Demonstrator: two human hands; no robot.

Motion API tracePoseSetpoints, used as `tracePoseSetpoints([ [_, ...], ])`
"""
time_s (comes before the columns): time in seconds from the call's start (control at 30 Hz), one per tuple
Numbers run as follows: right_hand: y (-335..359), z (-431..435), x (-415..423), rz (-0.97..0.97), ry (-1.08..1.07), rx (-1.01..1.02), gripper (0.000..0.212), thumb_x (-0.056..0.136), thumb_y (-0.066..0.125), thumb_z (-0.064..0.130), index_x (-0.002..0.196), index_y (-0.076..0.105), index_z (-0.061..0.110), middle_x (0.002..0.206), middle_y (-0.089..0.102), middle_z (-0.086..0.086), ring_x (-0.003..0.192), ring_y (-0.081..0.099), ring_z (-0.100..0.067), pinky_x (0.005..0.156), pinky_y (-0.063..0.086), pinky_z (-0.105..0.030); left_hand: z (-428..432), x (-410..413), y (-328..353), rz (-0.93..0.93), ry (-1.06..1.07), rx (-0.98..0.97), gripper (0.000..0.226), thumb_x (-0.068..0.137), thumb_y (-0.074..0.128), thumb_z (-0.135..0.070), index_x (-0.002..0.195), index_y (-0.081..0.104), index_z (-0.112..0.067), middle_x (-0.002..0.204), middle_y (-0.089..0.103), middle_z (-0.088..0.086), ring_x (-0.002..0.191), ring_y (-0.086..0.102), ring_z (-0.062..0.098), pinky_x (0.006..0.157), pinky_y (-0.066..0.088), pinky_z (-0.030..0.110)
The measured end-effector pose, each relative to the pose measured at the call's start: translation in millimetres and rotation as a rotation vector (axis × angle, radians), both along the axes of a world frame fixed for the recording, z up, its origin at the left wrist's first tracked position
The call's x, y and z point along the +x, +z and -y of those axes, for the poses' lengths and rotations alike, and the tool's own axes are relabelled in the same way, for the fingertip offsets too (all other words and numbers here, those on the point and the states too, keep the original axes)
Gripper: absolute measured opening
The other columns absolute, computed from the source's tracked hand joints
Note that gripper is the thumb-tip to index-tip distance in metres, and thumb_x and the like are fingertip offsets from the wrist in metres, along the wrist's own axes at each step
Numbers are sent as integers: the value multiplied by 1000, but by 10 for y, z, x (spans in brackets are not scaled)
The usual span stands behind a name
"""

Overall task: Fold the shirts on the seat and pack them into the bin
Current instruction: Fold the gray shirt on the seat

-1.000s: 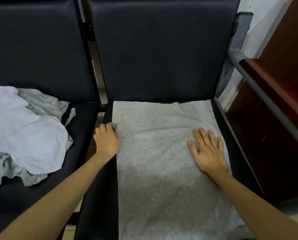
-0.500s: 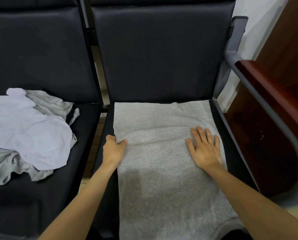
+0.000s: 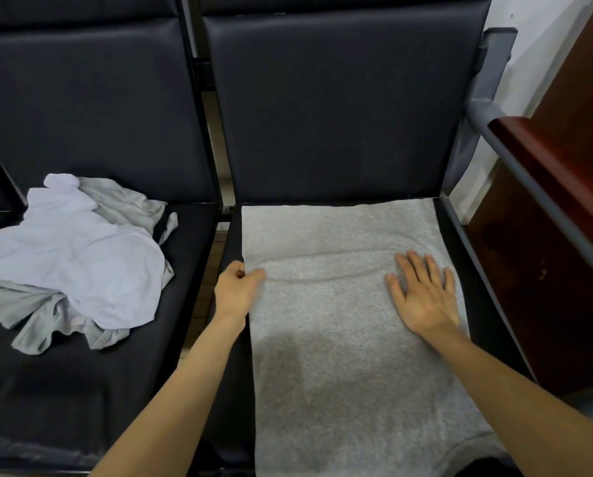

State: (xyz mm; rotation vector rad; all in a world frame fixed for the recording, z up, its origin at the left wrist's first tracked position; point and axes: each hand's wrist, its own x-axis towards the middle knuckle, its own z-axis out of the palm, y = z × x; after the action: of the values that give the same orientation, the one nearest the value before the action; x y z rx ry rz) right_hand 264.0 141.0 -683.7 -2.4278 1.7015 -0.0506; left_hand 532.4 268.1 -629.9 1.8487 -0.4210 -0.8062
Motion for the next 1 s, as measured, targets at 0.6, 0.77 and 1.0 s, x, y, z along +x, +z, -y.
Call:
tracePoseSetpoints([
  [0.6, -18, 6, 0, 1, 3, -18, 60, 98, 12, 54, 152, 7, 30, 160, 4, 6, 147, -4, -17, 119, -6, -44, -206, 317, -20, -447, 38, -8, 17, 94, 53, -2, 111, 53, -3, 99, 63, 11, 86, 62, 21, 67, 50, 31],
  [0.77, -18, 0, 8, 6, 10, -14, 62, 97, 8, 56, 152, 7, 29, 160, 4, 5, 147, -4, -17, 119, -6, -44, -279, 458, -89, -226, -10, 56, 28, 86, 65, 1, 110, 50, -4, 110, 58, 18, 90, 60, 24, 70, 52, 28],
  [1.0, 5, 32, 6, 6, 16, -8, 59, 99, 14, 53, 152, 7, 30, 160, 3, 6, 147, -5, -17, 118, -7, -44, -134, 942, -86, 589, -216, 300, 20, 84, 67, -6, 100, 56, -1, 86, 60, 11, 94, 60, 34, 75, 41, 31],
])
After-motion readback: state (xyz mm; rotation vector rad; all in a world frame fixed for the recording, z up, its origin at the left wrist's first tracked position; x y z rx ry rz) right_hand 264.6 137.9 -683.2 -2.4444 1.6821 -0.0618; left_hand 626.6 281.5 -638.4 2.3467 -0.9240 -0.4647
